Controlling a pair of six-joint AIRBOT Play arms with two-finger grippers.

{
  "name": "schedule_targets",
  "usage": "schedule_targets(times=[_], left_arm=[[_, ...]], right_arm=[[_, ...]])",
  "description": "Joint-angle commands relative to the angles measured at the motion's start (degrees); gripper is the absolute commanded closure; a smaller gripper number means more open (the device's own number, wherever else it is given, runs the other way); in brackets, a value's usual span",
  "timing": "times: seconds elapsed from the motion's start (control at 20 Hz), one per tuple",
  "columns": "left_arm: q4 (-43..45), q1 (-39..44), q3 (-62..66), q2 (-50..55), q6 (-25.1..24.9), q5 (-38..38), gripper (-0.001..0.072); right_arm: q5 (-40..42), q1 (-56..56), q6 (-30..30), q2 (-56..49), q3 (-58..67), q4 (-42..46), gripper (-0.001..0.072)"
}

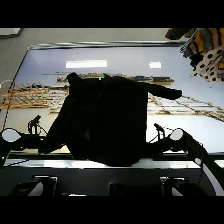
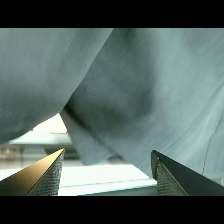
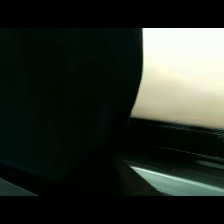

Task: Fold the clothes and pants, and hang the long-sleeved shirts on hangers.

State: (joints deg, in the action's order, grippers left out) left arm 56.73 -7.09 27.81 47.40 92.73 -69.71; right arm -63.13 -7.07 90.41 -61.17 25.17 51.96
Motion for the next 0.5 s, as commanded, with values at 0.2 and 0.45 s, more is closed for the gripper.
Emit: schedule_targets(times=[0.2, 0.45], left_arm=[[-0.26, 0.0, -5.46, 4.04, -1.53, 2.36, 0.0102], [-5.62, 0.09, -5.6, 8.13, -6.86, 6.49, 0.011]], right_arm=[[2.99, -1.7, 3.91, 3.91, -0.72, -1.81, 0.0673], [2.25, -1.7, 3.89, 4.26, -0.72, -2.21, 0.0673]])
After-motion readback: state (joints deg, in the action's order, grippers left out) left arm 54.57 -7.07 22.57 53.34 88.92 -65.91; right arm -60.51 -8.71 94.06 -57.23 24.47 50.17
